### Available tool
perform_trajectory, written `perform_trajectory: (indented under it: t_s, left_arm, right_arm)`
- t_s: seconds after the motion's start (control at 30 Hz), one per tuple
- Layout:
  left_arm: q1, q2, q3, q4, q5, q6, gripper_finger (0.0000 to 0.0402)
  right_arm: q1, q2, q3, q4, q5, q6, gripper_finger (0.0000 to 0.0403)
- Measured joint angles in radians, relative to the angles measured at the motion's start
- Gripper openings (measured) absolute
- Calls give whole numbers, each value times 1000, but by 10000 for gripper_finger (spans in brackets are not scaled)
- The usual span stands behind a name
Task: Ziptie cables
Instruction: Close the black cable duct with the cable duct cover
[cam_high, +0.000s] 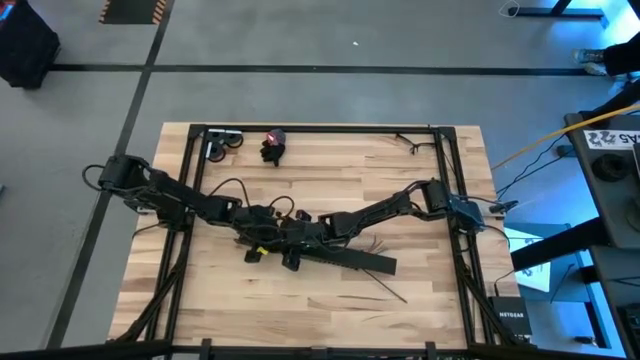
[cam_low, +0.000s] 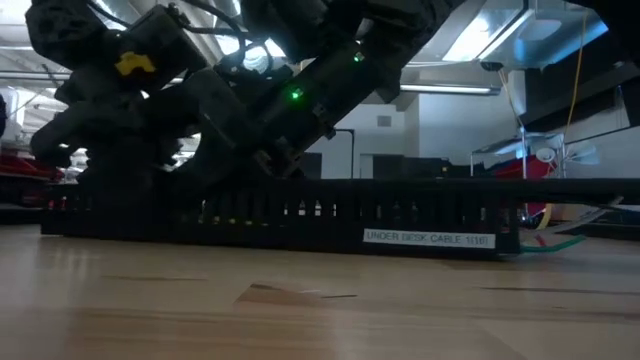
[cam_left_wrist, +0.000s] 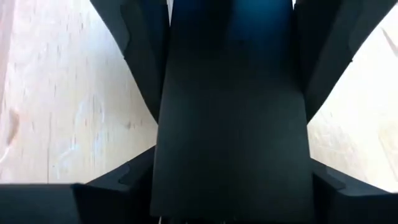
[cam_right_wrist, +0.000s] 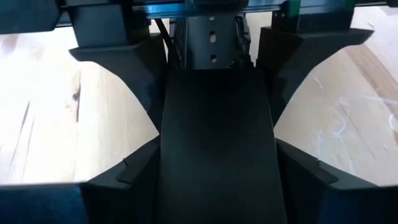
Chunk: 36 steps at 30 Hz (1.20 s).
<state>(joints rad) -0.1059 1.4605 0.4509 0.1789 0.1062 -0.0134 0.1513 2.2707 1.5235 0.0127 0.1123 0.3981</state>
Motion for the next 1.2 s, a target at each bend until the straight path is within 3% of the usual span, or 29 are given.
perform_trajectory:
  t_s: [0.17, 0.47, 0.67, 0.93, 1.1, 1.2]
  left_arm:
    - [4, 0, 13, 7, 18, 11, 270]
    - [4, -116, 159, -485, -1, 53, 284]
    - [4, -206, 103, -574, -50, -26, 285]
    - [-12, -222, -95, -295, -26, -104, 244]
    - [-21, -219, -210, -14, -17, -168, 238]
    - [-21, -217, -233, 65, -14, -187, 237]
  right_arm:
    - [-1, 0, 3, -10, -17, -17, 237]
    - [-1, 0, 6, -42, -24, -24, 237]
    - [-2, 0, 5, -57, -26, -25, 237]
    - [-2, -1, 3, -63, -40, -41, 237]
    - [0, -4, 0, -80, -53, -42, 237]
    - [0, -3, -4, -61, -61, -52, 237]
